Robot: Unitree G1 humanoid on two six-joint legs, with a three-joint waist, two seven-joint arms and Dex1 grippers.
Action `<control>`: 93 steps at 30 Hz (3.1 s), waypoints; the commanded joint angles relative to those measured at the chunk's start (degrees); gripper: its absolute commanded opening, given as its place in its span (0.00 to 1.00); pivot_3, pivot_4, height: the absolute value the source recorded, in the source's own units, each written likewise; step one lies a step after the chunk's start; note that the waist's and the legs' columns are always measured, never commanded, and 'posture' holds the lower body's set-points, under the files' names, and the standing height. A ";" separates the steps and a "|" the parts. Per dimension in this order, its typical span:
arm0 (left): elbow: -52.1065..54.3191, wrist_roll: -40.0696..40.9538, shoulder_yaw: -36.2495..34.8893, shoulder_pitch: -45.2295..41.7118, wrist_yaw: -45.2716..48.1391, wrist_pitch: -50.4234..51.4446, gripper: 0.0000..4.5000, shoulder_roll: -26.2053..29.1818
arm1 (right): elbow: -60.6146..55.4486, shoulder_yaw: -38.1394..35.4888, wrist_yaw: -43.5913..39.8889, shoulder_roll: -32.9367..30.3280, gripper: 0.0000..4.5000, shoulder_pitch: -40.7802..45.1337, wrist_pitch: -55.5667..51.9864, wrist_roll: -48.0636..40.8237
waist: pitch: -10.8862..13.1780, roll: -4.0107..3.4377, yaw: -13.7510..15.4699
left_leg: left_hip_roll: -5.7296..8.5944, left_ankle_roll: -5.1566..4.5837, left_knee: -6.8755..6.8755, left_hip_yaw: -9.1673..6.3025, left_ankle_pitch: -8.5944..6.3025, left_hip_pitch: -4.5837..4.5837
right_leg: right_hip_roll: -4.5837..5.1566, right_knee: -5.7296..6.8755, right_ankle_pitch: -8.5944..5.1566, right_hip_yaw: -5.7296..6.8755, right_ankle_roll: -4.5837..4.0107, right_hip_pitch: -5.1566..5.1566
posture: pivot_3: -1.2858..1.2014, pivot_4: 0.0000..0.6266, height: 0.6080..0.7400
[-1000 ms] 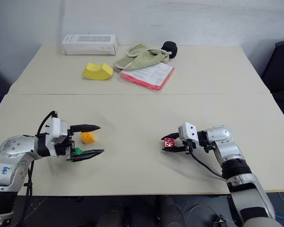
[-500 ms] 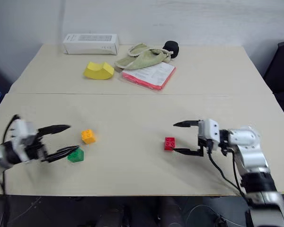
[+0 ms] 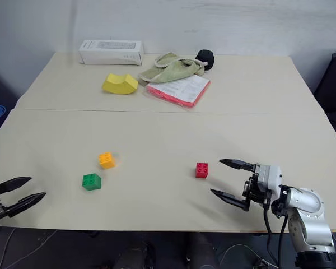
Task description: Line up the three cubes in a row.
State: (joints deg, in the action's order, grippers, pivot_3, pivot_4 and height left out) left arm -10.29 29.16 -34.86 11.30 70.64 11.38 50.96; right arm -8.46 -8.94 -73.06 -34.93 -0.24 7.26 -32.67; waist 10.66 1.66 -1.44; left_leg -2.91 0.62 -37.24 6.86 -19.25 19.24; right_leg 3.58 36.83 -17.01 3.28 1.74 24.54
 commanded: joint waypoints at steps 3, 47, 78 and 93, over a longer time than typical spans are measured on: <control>0.56 -4.08 10.54 -9.62 3.70 -6.51 1.00 1.25 | -6.07 2.10 0.89 -0.48 1.00 2.91 -2.89 -1.47 | 0.00 0.00 -0.06 | 0.01 0.00 0.00 0.01 0.01 0.00 | 0.00 0.02 0.00 -0.01 0.00 0.00 | 0.52 0.24 1.00; -4.99 -28.43 58.40 -51.79 -5.31 -1.65 0.32 -25.23 | -15.49 -7.59 10.55 -3.51 1.00 -14.38 -3.35 0.07 | 0.00 0.04 1.50 | 0.12 0.12 -0.66 0.05 0.15 0.21 | -0.33 0.05 0.12 -0.35 0.31 -0.07 | 0.52 0.24 1.00; 6.54 -6.96 21.22 -28.90 1.02 -8.72 0.87 -5.96 | -8.95 -1.06 7.48 0.16 1.00 -3.88 0.27 0.76 | 0.01 0.03 0.04 | 0.01 0.14 -0.72 0.04 0.13 0.18 | -0.26 0.16 0.09 -0.29 0.28 -0.06 | 0.52 0.24 1.00; -0.91 -2.80 6.62 -7.91 -1.27 -6.74 0.99 -3.05 | -2.62 2.65 4.90 1.06 1.00 3.95 1.38 1.63 | 0.01 0.05 0.38 | 0.00 -0.24 -0.68 -0.04 -0.28 0.17 | -0.05 0.14 0.04 -0.13 0.18 -0.05 | 0.52 0.24 1.00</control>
State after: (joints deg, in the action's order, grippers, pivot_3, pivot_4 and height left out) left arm -15.25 25.49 -29.63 4.40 68.71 5.06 47.81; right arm -10.78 -5.05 -67.91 -33.29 2.66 7.64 -30.64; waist 10.67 1.70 -1.06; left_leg -2.90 0.38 -37.92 6.80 -19.53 19.42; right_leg 3.53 36.97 -16.97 3.17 1.93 24.48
